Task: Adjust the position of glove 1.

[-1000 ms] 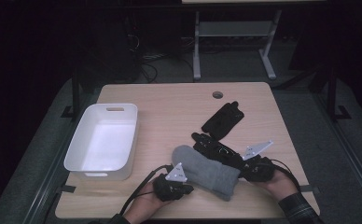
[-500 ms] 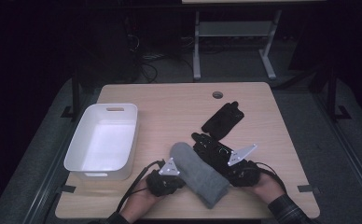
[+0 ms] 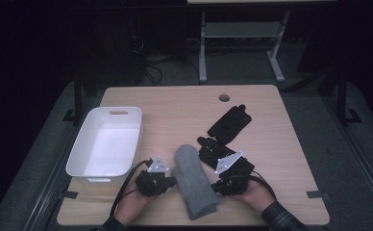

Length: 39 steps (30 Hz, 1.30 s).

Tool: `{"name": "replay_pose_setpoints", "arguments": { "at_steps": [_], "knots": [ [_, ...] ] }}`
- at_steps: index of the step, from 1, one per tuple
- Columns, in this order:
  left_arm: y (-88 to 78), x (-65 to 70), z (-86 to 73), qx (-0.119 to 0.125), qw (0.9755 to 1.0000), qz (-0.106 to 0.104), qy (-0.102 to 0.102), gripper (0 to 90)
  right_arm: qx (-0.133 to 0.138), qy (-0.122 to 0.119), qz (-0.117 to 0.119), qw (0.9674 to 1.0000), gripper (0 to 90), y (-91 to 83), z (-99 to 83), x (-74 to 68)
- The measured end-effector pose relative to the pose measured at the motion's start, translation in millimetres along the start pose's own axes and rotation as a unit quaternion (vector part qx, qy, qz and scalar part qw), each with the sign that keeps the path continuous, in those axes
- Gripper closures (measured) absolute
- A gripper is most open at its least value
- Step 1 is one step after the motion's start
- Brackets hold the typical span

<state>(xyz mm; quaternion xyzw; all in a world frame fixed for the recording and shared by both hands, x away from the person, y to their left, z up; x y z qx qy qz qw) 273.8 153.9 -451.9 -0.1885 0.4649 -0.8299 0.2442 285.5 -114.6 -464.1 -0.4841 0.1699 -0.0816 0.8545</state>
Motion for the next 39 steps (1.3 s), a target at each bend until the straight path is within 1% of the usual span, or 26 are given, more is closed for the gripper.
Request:
{"name": "replay_pose_setpoints", "arguments": {
  "at_steps": [2, 3, 9, 13, 15, 19, 20, 21, 23, 24, 25, 26, 28, 29, 32, 34, 35, 36, 37, 39],
  "knots": [
    [-2.9, -0.3, -0.5, 0.004, 1.0, -0.001, -0.008, 83.5, 0.0, -0.006, 0.003, 1.0, 90.0, 4.0, 4.2, -1.8],
    [-2.7, -0.6, -0.2, 0.004, 0.9999, 0.001, -0.011, 83.4, 0.0, -0.013, 0.004, 0.9999, 90.0, 5.8, 6.3, -2.3],
    [2.2, -3.4, 3.3, -0.006, 0.9997, 0.012, -0.018, 81.8, -0.002, -0.025, 0.016, 0.9996, 90.0, 16.8, 18.3, -10.1],
    [0.2, -6.1, 0.6, -0.011, 0.9996, 0.014, -0.023, 81.2, -0.001, -0.037, 0.025, 0.999, 90.0, 23.2, 26.3, -16.6],
    [0.3, -6.7, 0.0, -0.01, 0.9995, 0.013, -0.028, 81.2, -0.001, -0.043, 0.028, 0.9987, 90.0, 26.6, 30.6, -20.6],
    [1.5, -6.7, 1.2, -0.009, 0.9995, 0.013, -0.026, 81.5, 0.0, -0.056, 0.037, 0.9977, 90.0, 33.8, 38.8, -29.1],
    [2.1, -6.4, 1.7, -0.009, 0.9995, 0.014, -0.026, 81.6, 0.0, -0.064, 0.037, 0.9972, 90.0, 35.9, 40.8, -30.4],
    [2.1, -6.3, 2.4, -0.01, 0.9995, 0.013, -0.027, 81.6, 0.001, -0.068, 0.037, 0.997, 90.0, 37.7, 42.7, -32.6],
    [3.5, -6.1, 3.9, -0.003, 0.9995, 0.01, -0.031, 81.6, 0.002, -0.076, 0.038, 0.9964, 90.0, 41.4, 46.3, -36.1],
    [3.7, -6.9, 4.9, -0.004, 0.9995, 0.011, -0.029, 82.0, 0.003, -0.079, 0.038, 0.9962, 90.0, 42.9, 47.9, -37.4],
    [4.1, -7.0, 6.0, -0.003, 0.9995, 0.01, -0.031, 82.0, 0.002, -0.076, 0.04, 0.9963, 90.0, 43.8, 49.2, -39.0],
    [4.0, -8.0, 7.3, -0.006, 0.9995, 0.009, -0.029, 82.0, 0.002, -0.081, 0.037, 0.996, 90.0, 44.8, 50.2, -39.6],
    [5.8, -8.3, 10.2, -0.004, 0.9995, 0.006, -0.03, 82.0, 0.003, -0.082, 0.035, 0.996, 90.0, 44.9, 50.2, -39.7],
    [7.1, -8.7, 12.2, -0.004, 0.9996, 0.006, -0.028, 82.1, 0.004, -0.084, 0.034, 0.9959, 90.0, 44.5, 49.4, -39.1],
    [12.6, -9.9, 19.8, -0.01, 0.9998, 0.003, -0.019, 82.6, 0.003, -0.08, 0.031, 0.9963, 90.0, 42.9, 47.2, -38.5],
    [16.5, -9.4, 23.9, -0.01, 0.9997, -0.005, -0.022, 82.6, 0.002, -0.08, 0.029, 0.9964, 90.0, 41.7, 45.3, -38.5],
    [17.5, -9.7, 25.7, -0.011, 0.9997, -0.007, -0.021, 82.6, 0.003, -0.077, 0.029, 0.9966, 90.0, 40.9, 44.2, -39.0],
    [18.4, -10.1, 27.5, -0.011, 0.9997, -0.008, -0.019, 82.6, 0.003, -0.079, 0.028, 0.9964, 90.0, 40.3, 43.0, -38.5],
    [19.7, -9.3, 29.3, -0.008, 0.9997, -0.01, -0.023, 82.6, 0.004, -0.078, 0.027, 0.9966, 90.0, 39.6, 41.7, -38.4],
    [20.3, -9.7, 32.4, -0.007, 0.9997, -0.009, -0.019, 82.1, 0.001, -0.076, 0.027, 0.9967, 90.0, 37.7, 39.1, -38.0]
  ]
}}
Point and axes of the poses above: each handheld gripper's, and its own axes: y roughly forward along the jaws, z roughly out of its top, x roughly to its right, the point moved 1 cm from there along y, roughly forward along the jaws, and after that the axes turned 12 degrees about -x, right-handed, at the moved point
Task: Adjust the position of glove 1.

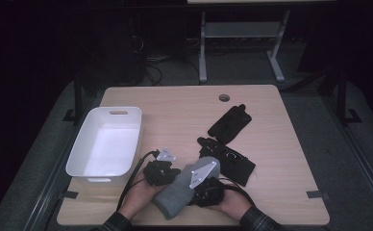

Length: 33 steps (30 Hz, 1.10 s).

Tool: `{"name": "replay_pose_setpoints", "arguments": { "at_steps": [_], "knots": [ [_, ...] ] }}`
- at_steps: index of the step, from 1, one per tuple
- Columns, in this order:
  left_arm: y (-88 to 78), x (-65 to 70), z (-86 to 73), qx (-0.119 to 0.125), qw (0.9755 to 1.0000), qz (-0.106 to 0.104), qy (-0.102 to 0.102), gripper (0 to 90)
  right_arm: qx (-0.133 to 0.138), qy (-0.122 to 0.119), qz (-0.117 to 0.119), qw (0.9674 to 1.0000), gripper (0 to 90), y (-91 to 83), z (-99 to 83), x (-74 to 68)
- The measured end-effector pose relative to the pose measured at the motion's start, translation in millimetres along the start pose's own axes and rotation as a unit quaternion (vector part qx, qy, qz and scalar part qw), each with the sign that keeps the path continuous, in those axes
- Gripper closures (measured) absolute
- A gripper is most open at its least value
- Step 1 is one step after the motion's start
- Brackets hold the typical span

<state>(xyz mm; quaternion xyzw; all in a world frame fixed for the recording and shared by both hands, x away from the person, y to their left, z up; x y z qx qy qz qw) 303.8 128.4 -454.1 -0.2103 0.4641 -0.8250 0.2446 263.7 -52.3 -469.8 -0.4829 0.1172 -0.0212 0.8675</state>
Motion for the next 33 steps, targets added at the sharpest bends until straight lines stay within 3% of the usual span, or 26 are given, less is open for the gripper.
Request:
{"name": "replay_pose_setpoints", "arguments": {
  "at_steps": [5, 10, 15, 17, 20, 23, 27, 30, 33],
  "knots": [
    [-7.1, -1.9, 3.2, 0.001, 1.0, 0.002, 0.004, 79.7, -0.001, 0.006, -0.013, 0.9999, 86.1, -11.4, -13.3, -1.1],
    [-20.6, -1.0, 8.3, 0.013, 0.9998, 0.004, 0.014, 72.8, 0.005, 0.036, -0.025, 0.999, 74.4, -30.1, -32.5, 3.5],
    [-34.8, 2.3, 12.7, 0.037, 0.9992, -0.005, 0.016, 53.4, 0.024, 0.093, -0.046, 0.9943, 58.5, -52.0, -56.2, 5.1],
    [-39.1, 4.5, 13.6, 0.048, 0.9985, -0.02, 0.018, 44.2, 0.033, 0.108, -0.064, 0.9915, 53.0, -61.2, -68.8, 9.1],
    [-37.9, 7.0, 13.6, 0.04, 0.9982, -0.037, 0.025, 33.4, 0.048, 0.141, -0.091, 0.9847, 44.0, -76.0, -87.8, 15.1],
    [-30.8, 8.4, 12.4, 0.03, 0.9982, -0.045, 0.028, 24.5, 0.062, 0.172, -0.126, 0.975, 36.9, -91.3, -108.2, 23.8],
    [-19.1, 9.1, 9.5, 0.013, 0.9977, -0.061, 0.028, 18.0, 0.074, 0.216, -0.18, 0.9567, 27.6, -109.8, -136.7, 40.2],
    [-10.7, 7.4, 8.3, 0.002, 0.9973, -0.068, 0.028, 15.8, 0.08, 0.25, -0.206, 0.9428, 25.2, -119.5, -156.1, 52.6],
    [-3.0, 4.4, 6.8, -0.011, 0.997, -0.07, 0.03, 13.9, 0.078, 0.273, -0.221, 0.9329, 21.2, -123.4, -168.8, 62.7]
  ]
}}
Point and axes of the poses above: each handheld gripper's, and its own axes: y roughly forward along the jaws, z roughly out of its top, x roughly to its right, the point moved 1 cm from there along y, roughly forward along the jaws, and after that the axes turned 12 degrees about -x, right-handed, at the moved point
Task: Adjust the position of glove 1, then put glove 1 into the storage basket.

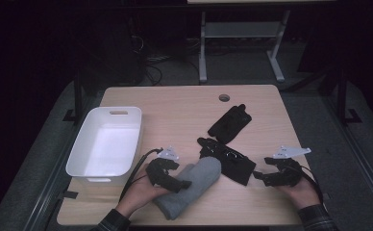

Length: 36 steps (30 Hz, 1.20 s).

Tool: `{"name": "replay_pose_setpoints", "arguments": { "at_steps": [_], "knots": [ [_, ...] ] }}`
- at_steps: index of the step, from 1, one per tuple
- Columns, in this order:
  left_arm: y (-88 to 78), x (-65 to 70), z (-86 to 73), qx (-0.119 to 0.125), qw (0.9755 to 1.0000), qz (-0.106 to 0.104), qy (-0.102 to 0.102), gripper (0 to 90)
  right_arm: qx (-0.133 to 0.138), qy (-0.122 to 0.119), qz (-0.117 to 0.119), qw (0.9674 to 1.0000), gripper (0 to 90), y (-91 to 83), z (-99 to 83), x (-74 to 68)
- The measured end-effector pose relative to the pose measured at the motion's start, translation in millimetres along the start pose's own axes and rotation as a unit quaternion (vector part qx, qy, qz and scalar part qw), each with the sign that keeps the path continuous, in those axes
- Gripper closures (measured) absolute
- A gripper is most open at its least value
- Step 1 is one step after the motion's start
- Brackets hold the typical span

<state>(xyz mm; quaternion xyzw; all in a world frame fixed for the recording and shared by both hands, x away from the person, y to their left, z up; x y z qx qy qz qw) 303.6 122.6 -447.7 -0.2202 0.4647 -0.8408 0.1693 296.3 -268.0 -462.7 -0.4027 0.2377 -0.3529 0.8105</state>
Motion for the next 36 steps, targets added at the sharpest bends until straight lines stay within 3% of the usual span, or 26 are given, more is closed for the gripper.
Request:
{"name": "replay_pose_setpoints", "arguments": {
  "at_steps": [7, 9, 10, 14, 16, 20, 27, 32, 36],
  "knots": [
    [11.0, -3.4, -1.5, -0.01, 0.9999, -0.004, 0.008, 13.4, -0.003, 0.019, -0.032, 0.9993, 14.5, 10.6, -2.1, 19.2],
    [14.0, -3.9, -2.4, -0.012, 0.9999, -0.011, 0.001, 13.5, -0.006, 0.029, -0.044, 0.9986, 13.9, 14.1, -3.1, 24.6],
    [13.9, -4.9, -2.7, -0.022, 0.9997, -0.009, 0.009, 13.7, -0.007, 0.036, -0.051, 0.9981, 13.6, 15.1, -3.8, 27.1],
    [17.4, -4.0, -2.8, -0.026, 0.9995, -0.019, 0.002, 15.4, -0.007, 0.047, -0.069, 0.9965, 13.6, 15.9, -7.2, 35.4],
    [18.6, -4.9, -3.9, -0.026, 0.999, -0.035, 0.0, 21.3, -0.01, 0.051, -0.073, 0.996, 13.6, 17.2, -9.1, 37.6],
    [18.3, -5.0, -4.3, -0.024, 0.9987, -0.045, 0.005, 26.6, -0.009, 0.055, -0.079, 0.9953, 13.2, 18.5, -10.5, 39.4],
    [17.9, -7.6, -5.0, -0.027, 0.9963, -0.082, 0.004, 48.6, 0.001, 0.054, -0.081, 0.9953, 10.0, 21.3, -11.0, 39.9],
    [13.9, -3.2, -2.9, -0.034, 0.997, -0.064, 0.026, 63.2, 0.001, 0.054, -0.08, 0.9953, 9.7, 21.5, -10.9, 40.1],
    [11.1, -0.5, -2.2, -0.034, 0.9974, -0.058, 0.025, 69.5, 0.001, 0.055, -0.08, 0.9953, 9.6, 21.5, -10.8, 40.2]
  ]
}}
Point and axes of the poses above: each handheld gripper's, and its own axes: y roughly forward along the jaws, z roughly out of its top, x roughly to its right, the point moved 1 cm from there along y, roughly forward along the jaws, and after that the axes turned 12 degrees about -x, right-handed, at the moved point
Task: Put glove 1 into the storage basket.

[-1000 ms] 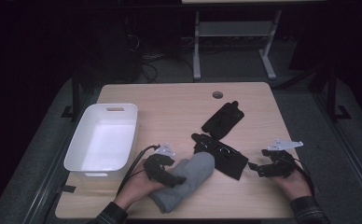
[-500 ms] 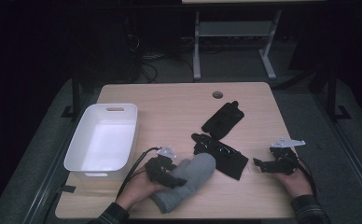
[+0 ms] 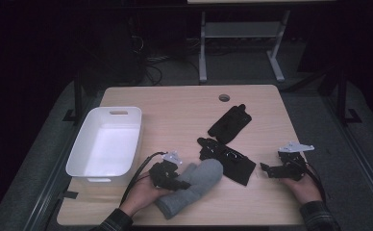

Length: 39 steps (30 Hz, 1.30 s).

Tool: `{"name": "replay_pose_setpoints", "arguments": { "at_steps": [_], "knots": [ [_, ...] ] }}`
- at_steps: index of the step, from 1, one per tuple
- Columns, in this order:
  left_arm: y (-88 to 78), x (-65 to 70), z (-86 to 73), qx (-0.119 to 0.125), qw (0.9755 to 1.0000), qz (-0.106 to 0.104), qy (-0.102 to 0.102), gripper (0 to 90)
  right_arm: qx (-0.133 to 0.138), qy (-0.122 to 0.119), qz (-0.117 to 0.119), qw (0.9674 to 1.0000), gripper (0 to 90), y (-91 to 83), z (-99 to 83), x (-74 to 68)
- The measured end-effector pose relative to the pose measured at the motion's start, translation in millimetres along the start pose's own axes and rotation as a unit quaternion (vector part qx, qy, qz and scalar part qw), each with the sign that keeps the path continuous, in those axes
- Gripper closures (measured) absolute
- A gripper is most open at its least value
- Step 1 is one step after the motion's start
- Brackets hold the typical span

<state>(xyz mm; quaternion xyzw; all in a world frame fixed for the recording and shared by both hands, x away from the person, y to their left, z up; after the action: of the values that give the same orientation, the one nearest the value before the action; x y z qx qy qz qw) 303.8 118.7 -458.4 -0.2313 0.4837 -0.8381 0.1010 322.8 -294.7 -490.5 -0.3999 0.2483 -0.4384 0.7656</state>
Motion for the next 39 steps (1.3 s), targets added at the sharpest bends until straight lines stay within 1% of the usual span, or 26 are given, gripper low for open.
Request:
{"name": "replay_pose_setpoints", "arguments": {
  "at_steps": [1, 4, 10, 13, 15, 17, 19, 24, 27, 28, 29, 31, 37, 39],
  "knots": [
    [-0.9, 0.4, -0.2, 0.003, 1.0, -0.002, -0.004, 70.1, 0.0, 0.0, 0.0, 1.0, 9.6, 0.0, 0.0, 0.0],
    [-5.0, 3.5, 0.8, 0.005, 1.0, 0.0, 0.0, 71.2, 0.0, 0.0, 0.0, 1.0, 9.6, 0.0, 0.1, 0.0],
    [-16.4, 14.2, 6.5, 0.009, 0.9998, 0.003, 0.016, 71.6, 0.0, 0.001, 0.0, 1.0, 9.6, 0.1, 0.1, -0.1],
    [-23.1, 20.1, 9.2, 0.015, 0.9996, 0.007, 0.023, 71.6, 0.0, 0.002, -0.001, 1.0, 9.6, 0.0, 0.2, -0.1],
    [-28.1, 22.8, 11.2, 0.023, 0.9994, 0.007, 0.025, 71.6, 0.0, 0.002, -0.001, 1.0, 9.6, 0.0, 0.2, -0.1],
    [-34.3, 24.2, 13.7, 0.028, 0.9992, 0.01, 0.026, 71.6, 0.0, 0.001, -0.001, 1.0, 9.6, 0.1, 0.2, -0.1],
    [-40.2, 23.8, 16.5, 0.033, 0.9991, 0.012, 0.025, 71.5, 0.0, 0.001, -0.001, 1.0, 9.6, 0.1, 0.1, -0.1],
    [-60.0, 20.1, 24.3, 0.044, 0.9984, 0.025, 0.025, 71.5, 0.0, 0.001, -0.001, 1.0, 9.6, 0.1, 0.2, -0.1],
    [-74.5, 17.0, 27.3, 0.059, 0.9976, 0.031, 0.02, 71.3, 0.0, 0.001, -0.001, 1.0, 9.6, 0.1, 0.1, -0.1],
    [-79.9, 14.9, 27.8, 0.064, 0.9971, 0.034, 0.021, 71.2, 0.0, 0.002, -0.001, 1.0, 9.6, 0.0, 0.2, -0.1],
    [-85.2, 13.8, 28.1, 0.067, 0.997, 0.033, 0.017, 71.2, 0.0, 0.001, -0.001, 1.0, 9.6, 0.1, 0.1, -0.1],
    [-96.0, 10.6, 28.7, 0.074, 0.9964, 0.04, 0.014, 71.2, 0.0, 0.001, -0.001, 1.0, 9.6, 0.1, 0.1, -0.1],
    [-126.2, 0.8, 29.5, 0.084, 0.9951, 0.052, 0.005, 71.2, 0.0, 0.002, -0.001, 1.0, 9.6, 0.1, 0.1, -0.1],
    [-135.5, -3.0, 28.6, 0.085, 0.9946, 0.059, 0.002, 71.2, 0.0, 0.002, -0.001, 1.0, 9.6, 0.1, 0.1, -0.2]
  ]
}}
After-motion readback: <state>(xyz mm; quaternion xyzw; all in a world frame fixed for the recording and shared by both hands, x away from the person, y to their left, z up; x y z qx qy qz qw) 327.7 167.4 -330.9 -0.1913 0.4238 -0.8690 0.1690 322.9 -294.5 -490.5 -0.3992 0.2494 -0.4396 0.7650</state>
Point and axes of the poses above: each handheld gripper's, and its own axes: y roughly forward along the jaws, z roughly out of its top, x roughly to its right, the point moved 1 cm from there along y, roughly forward along the jaws, and after that the axes turned 12 degrees about -x, right-handed, at the moved point
